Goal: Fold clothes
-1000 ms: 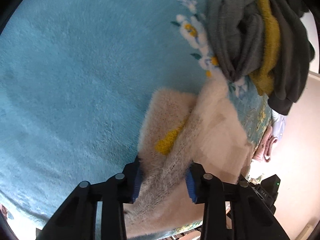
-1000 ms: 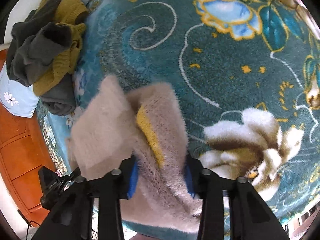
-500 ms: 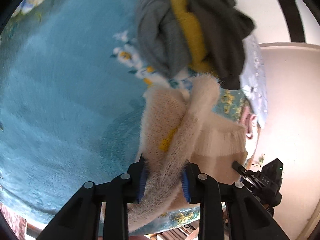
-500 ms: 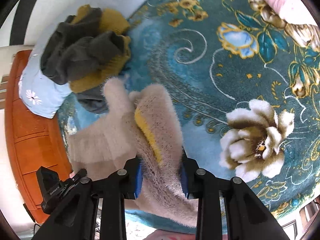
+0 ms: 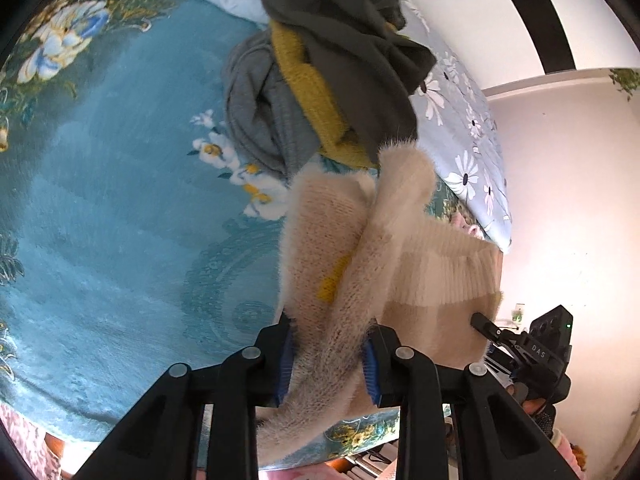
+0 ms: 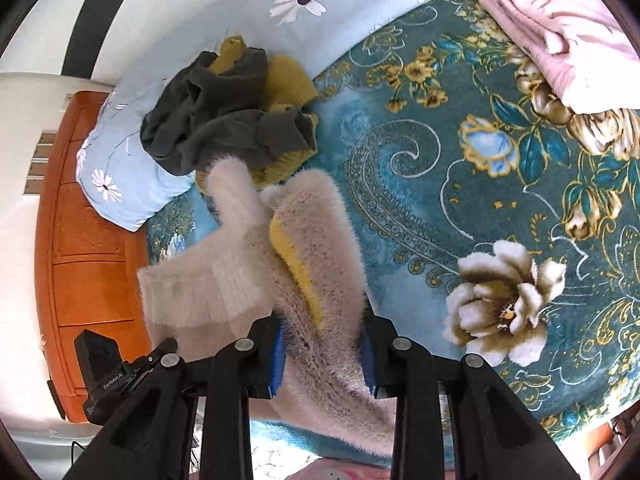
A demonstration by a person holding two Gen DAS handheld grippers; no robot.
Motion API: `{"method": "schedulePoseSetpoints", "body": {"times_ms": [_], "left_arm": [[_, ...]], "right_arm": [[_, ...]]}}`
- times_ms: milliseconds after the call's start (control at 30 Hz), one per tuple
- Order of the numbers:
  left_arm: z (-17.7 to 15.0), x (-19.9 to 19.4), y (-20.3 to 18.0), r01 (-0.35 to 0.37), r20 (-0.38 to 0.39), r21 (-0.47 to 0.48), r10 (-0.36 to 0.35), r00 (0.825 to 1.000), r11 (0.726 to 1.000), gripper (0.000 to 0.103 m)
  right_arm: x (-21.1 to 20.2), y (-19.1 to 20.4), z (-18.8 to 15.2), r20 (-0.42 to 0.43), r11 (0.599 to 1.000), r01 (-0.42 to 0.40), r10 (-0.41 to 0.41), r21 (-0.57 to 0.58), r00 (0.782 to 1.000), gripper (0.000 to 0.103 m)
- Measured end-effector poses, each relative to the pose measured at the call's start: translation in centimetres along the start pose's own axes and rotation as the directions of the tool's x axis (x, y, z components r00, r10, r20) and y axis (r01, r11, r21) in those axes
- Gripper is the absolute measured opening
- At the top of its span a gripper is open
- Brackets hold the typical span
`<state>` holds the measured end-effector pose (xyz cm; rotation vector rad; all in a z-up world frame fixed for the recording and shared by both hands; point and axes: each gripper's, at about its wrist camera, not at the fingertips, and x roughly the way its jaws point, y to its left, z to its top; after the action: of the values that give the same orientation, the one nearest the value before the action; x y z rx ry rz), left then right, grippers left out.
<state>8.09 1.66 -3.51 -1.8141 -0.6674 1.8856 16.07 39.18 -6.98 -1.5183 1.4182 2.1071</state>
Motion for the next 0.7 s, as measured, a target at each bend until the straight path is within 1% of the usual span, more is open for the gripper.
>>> {"method": "schedulePoseSetpoints", "body": {"times_ms": [133,233,333,433,500,700], "left_arm": [[-1.2,0.1,-2.6,-0.012,0.017,0.019,0.012,1.0,1.0,0.03],[-2.2,1.5,-5.4,-0.021,0.03,0.028,0.02,0.999,0.999,0.03],[-3.4,3.0,-9.3,-0.03,0.053,0.037,0.028,0.998,0.999,0.03],[-4.9,4.9,-14.1,-0.028,0.077,0.037,0.025,0.997,0.999,0.03],[-5.6,7.3,-18.2,-0.017,0.077,0.052,0.013,0.997,0.999,0.03],[-6.8,14.3,-28.9,0.009,0.012,0.09,-0.01,1.0,0.996,0.029]], "right_arm": [[-1.5,-1.7,0.5,0.009,1.0,-0.029,0.029,-0.007,1.0,0.032],[-3.3,-3.6,1.3,0.021,0.998,-0.058,0.058,-0.017,0.998,0.032],[-5.7,-6.2,2.8,0.032,0.995,-0.096,0.097,-0.038,0.995,0.032],[-9.0,-9.6,4.8,0.045,0.991,-0.126,0.128,-0.053,0.991,0.032],[-11.9,-12.3,6.4,0.067,0.989,-0.136,0.14,-0.059,0.988,0.032],[-20.3,-20.9,10.7,0.139,0.992,-0.121,0.125,-0.039,0.982,0.032]]}}
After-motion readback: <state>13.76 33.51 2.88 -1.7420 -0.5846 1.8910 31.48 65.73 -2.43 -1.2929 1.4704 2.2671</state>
